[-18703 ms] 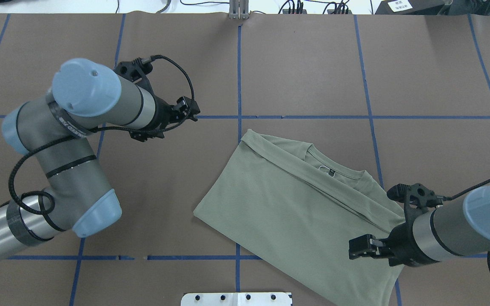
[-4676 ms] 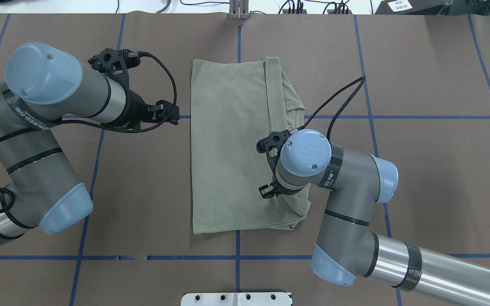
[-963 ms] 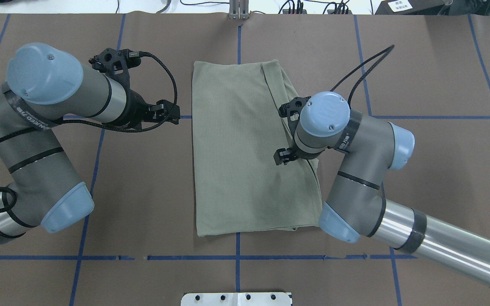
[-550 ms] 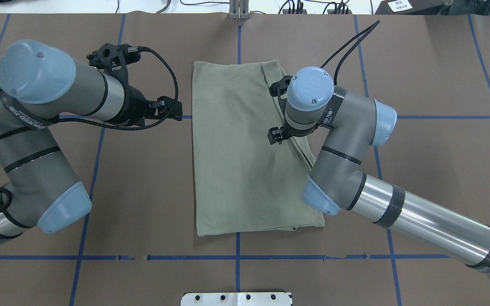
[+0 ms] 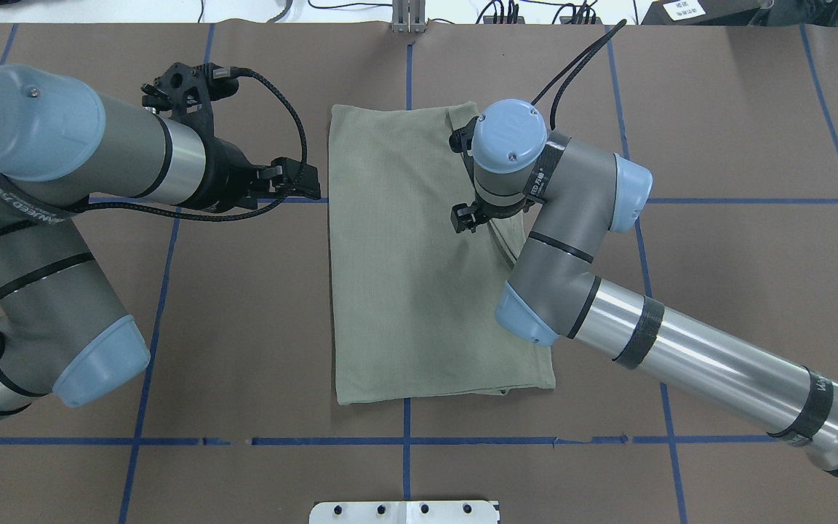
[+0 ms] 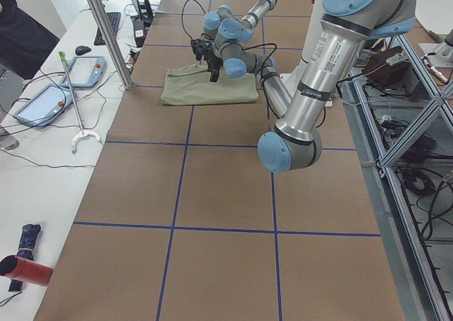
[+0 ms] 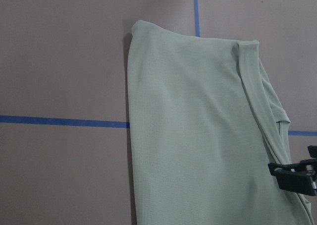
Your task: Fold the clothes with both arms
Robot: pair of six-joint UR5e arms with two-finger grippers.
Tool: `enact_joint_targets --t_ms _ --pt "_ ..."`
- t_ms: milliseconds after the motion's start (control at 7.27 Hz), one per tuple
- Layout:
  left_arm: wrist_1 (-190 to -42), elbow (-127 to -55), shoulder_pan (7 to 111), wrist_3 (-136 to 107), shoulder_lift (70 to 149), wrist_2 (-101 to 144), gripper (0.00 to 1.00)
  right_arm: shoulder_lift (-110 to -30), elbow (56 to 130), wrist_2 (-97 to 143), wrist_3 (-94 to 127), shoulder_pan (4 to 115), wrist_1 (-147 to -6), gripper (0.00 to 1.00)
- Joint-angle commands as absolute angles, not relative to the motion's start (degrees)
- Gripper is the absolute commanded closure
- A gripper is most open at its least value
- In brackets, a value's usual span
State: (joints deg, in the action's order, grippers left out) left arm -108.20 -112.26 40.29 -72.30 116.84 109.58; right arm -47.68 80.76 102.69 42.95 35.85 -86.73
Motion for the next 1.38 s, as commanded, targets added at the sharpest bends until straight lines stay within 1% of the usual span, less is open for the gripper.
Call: enact_joint_targets --t_ms 0,1238 --pt "-108.4 -112.5 40.3 -72.2 116.8 109.5 0.01 -47.6 80.1 102.7 42.9 35.9 -86.6 0.00" --pt "-108.9 -112.6 40.3 -72.0 116.9 109.5 0.01 -50.5 80.2 107.5 42.2 37.6 -87.0 0.00"
